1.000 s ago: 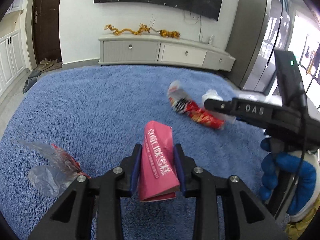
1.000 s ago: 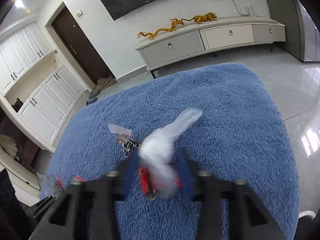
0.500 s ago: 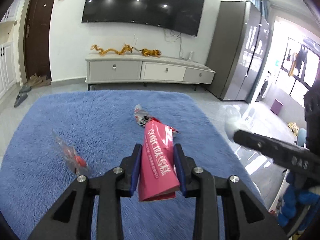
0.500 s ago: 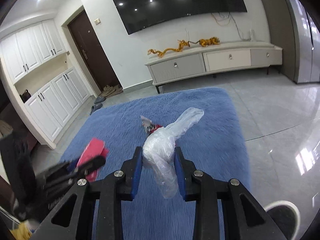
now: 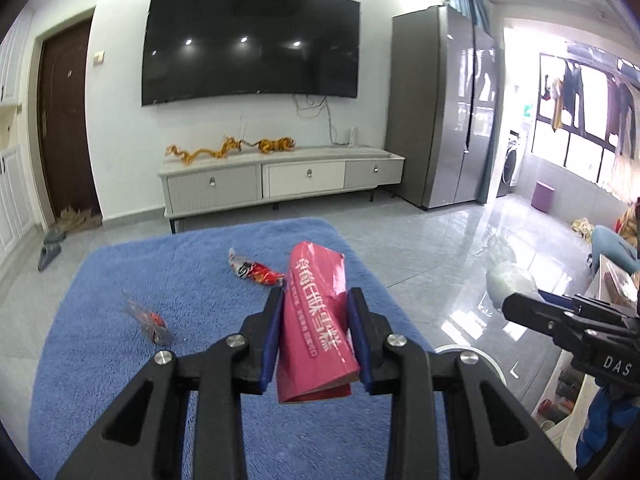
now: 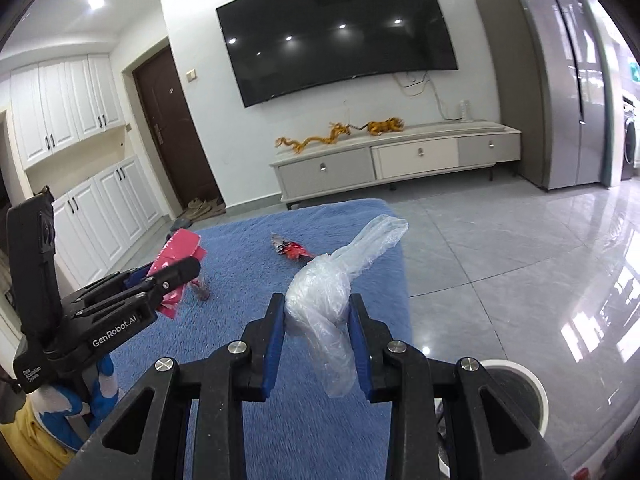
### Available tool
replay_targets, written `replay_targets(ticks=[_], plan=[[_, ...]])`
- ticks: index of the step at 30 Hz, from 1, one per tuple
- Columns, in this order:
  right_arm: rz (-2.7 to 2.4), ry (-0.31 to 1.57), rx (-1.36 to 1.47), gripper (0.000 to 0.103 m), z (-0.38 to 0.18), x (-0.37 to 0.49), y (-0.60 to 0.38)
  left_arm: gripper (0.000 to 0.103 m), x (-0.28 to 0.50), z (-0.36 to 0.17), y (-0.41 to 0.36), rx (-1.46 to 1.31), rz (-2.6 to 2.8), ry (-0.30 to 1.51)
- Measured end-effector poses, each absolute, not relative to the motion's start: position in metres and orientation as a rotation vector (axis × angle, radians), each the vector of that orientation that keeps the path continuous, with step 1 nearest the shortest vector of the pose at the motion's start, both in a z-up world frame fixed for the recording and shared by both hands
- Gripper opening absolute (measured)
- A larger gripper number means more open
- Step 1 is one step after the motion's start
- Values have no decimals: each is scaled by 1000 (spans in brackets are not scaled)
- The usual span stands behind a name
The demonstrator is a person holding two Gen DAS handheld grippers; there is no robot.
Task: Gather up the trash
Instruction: 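Carry the tissue and pink wrapper to the bin and open both tools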
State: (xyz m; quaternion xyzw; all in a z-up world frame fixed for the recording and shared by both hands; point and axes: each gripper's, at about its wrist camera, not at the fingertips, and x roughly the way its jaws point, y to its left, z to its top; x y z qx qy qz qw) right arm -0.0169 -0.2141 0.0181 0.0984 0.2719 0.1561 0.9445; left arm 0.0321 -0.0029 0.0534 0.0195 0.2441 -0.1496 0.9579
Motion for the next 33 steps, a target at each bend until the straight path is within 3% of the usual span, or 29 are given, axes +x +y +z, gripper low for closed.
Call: replay_targets(ticks=[15,33], plan=[[153,565,319,29,-9,-49,-305,30,9,57,-92,191,-416,487],[-22,891,490,31,-132,1,-397,34,80,-31,-248,180,-691,821]])
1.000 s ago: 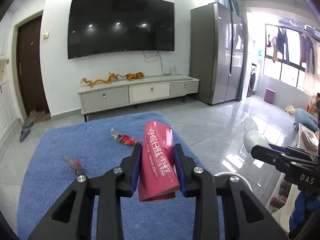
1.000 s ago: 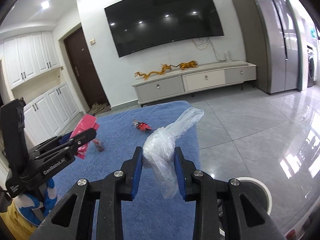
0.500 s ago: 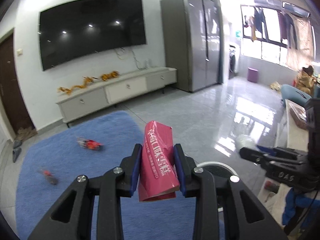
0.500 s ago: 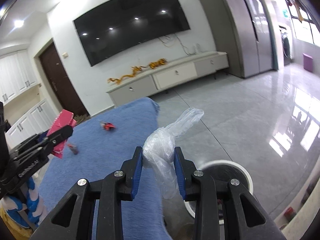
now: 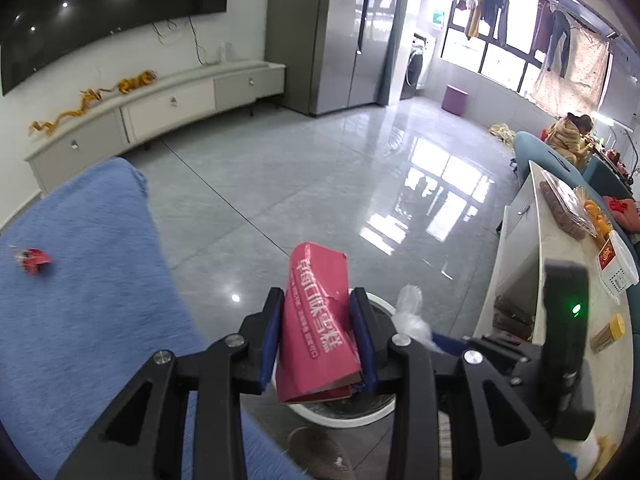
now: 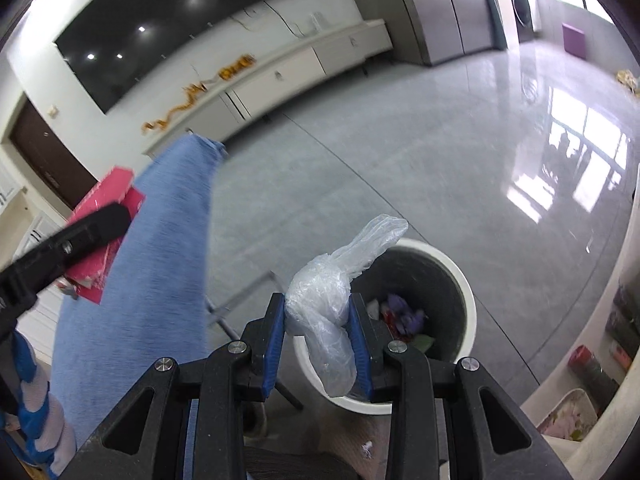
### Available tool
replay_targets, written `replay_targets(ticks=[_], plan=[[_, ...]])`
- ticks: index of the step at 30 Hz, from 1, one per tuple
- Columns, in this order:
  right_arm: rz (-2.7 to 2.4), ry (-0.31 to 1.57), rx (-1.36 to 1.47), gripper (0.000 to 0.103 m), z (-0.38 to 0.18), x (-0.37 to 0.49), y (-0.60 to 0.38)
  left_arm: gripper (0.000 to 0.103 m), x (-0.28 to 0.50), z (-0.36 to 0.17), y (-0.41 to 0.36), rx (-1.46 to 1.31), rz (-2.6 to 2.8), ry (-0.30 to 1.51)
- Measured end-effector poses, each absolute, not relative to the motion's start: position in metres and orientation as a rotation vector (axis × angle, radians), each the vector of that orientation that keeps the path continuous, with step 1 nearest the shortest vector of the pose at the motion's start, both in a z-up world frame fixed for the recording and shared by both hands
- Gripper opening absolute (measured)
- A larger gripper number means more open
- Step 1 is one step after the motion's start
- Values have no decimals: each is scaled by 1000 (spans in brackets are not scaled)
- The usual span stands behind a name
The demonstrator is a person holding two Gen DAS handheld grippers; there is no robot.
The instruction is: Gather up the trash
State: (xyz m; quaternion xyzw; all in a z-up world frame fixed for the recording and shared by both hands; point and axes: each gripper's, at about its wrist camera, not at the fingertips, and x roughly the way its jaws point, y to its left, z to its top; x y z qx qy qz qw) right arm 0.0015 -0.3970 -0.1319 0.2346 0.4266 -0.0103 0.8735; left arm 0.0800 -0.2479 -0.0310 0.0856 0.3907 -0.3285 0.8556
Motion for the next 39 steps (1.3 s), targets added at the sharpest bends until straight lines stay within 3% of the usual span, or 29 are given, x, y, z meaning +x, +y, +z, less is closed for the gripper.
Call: replay_targets(ticks=[3,6,8,13,21,28,33,39], plan=[[-44,933,495,33,-147,10,-406,36,91,-44,-262,160,-709,859],[-83,959,502,48,-158,14,-412,43,100,-52,-265,126,-733,896],[-106,971,513,51,-164,14,-417,51,102,-56,-268,117,-732,902],[-138,968,508,54,-161,8,-417,53,103,-59,-264,107,-727,912],[-162,873,424,66,-123,1,-389,54,89,-43,-230,124,-632,855],[-201,775,350,81,-84,-11,-360,73,68,-13,-181,129,-512,739],[-218,709,285,91,-61,-22,-331,75,54,3,-150,119,-452,678],[-253,648,219,94,-39,-31,-303,75,38,21,-121,114,-385,617]])
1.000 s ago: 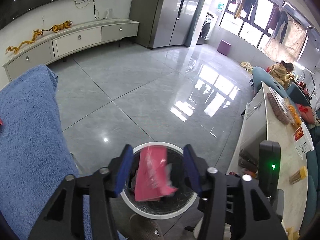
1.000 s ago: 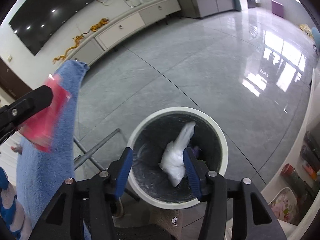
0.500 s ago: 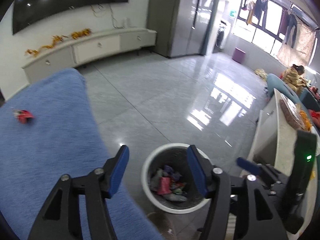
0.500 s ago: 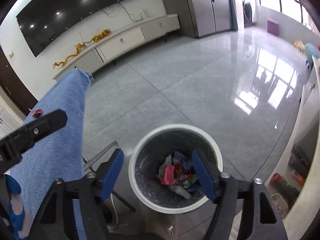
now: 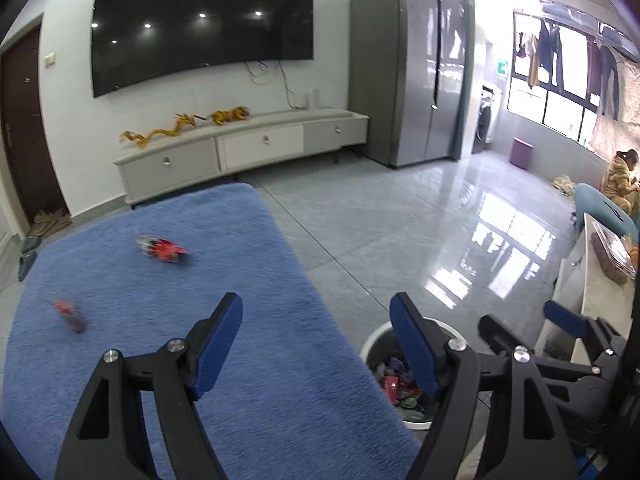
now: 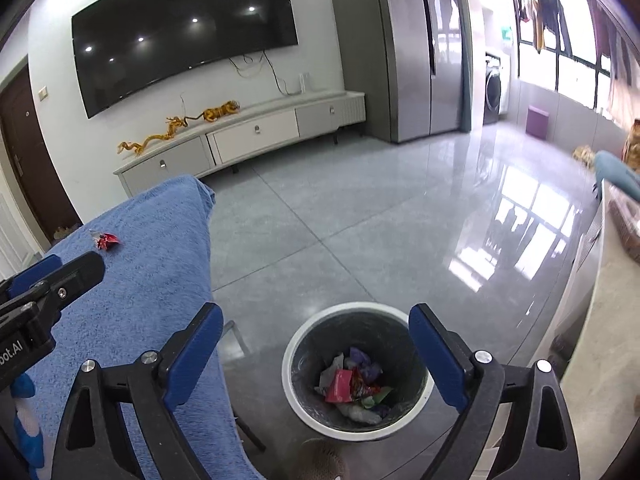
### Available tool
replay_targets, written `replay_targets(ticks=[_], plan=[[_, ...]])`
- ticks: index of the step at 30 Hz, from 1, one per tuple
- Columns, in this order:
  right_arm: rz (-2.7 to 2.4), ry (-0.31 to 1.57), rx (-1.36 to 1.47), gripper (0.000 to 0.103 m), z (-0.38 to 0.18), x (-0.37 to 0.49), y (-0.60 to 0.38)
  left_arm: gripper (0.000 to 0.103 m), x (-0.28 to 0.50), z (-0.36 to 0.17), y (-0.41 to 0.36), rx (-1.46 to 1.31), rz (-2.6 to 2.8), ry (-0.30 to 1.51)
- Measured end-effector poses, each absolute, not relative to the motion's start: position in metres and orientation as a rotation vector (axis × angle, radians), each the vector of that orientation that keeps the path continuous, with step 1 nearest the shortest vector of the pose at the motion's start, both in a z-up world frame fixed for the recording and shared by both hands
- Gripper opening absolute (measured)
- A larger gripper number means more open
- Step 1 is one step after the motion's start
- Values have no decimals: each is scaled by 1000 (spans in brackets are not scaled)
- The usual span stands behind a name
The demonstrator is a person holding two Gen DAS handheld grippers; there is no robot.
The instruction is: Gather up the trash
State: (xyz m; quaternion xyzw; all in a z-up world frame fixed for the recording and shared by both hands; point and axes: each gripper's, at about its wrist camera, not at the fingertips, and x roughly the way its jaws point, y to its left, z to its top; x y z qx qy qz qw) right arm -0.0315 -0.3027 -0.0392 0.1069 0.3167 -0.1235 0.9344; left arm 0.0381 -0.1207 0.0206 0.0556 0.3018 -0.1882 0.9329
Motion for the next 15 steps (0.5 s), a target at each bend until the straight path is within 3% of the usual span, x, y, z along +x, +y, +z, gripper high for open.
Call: replay_targets(ticks=[15], plan=[[-339,467,97,102,3,-58,-250,75,17,34,-52,70,-214,528]])
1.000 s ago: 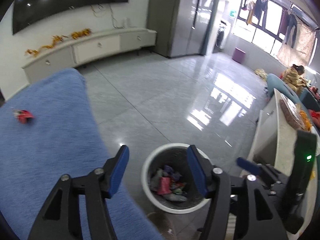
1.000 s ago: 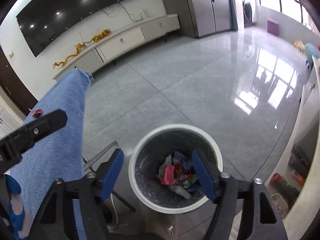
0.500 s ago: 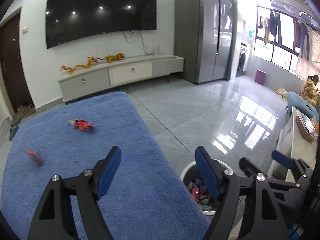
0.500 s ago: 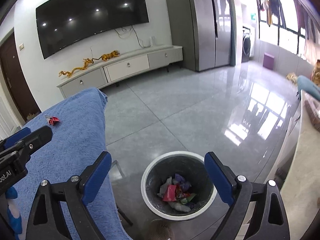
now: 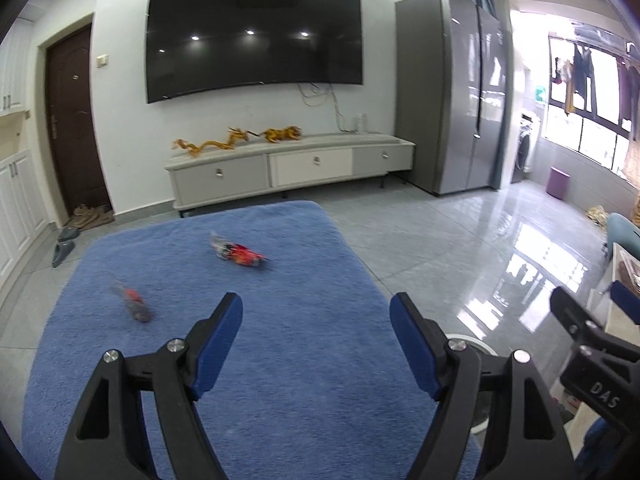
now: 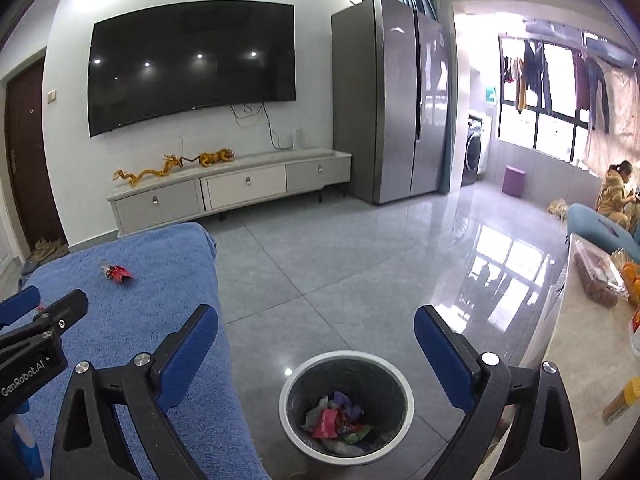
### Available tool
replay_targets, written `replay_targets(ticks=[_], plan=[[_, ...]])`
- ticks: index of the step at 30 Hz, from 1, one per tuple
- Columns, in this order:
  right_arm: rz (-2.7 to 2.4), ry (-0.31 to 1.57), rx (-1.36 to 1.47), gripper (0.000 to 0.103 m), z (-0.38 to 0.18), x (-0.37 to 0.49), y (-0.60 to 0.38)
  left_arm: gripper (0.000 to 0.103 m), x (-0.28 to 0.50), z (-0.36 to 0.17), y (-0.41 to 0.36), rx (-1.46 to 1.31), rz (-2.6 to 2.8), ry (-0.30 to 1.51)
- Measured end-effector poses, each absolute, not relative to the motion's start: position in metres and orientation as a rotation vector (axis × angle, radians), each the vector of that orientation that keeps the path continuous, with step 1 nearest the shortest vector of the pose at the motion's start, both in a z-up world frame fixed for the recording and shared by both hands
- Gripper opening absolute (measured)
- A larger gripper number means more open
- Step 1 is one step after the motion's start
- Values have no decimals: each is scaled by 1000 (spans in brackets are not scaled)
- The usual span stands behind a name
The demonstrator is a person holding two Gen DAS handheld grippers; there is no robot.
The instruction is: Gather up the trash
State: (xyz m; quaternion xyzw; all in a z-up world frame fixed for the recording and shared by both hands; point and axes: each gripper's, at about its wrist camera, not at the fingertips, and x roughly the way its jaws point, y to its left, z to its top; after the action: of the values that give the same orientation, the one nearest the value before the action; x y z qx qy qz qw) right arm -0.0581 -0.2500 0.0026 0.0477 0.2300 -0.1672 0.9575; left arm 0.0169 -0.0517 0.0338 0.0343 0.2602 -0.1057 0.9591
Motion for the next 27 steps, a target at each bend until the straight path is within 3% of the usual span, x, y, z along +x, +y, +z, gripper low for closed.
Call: replay_targets(ticks=[7,10,27], plan=[[-333,453,107,103,7,-61,-244,75,13,38,-36,64,-186,519],[-325,444,108,103,7,-64,-241,82,10,38,-32,53,-184,527],[-297,447,98,103,7,-67,-228,88,5,36,-16,20,-162,525]])
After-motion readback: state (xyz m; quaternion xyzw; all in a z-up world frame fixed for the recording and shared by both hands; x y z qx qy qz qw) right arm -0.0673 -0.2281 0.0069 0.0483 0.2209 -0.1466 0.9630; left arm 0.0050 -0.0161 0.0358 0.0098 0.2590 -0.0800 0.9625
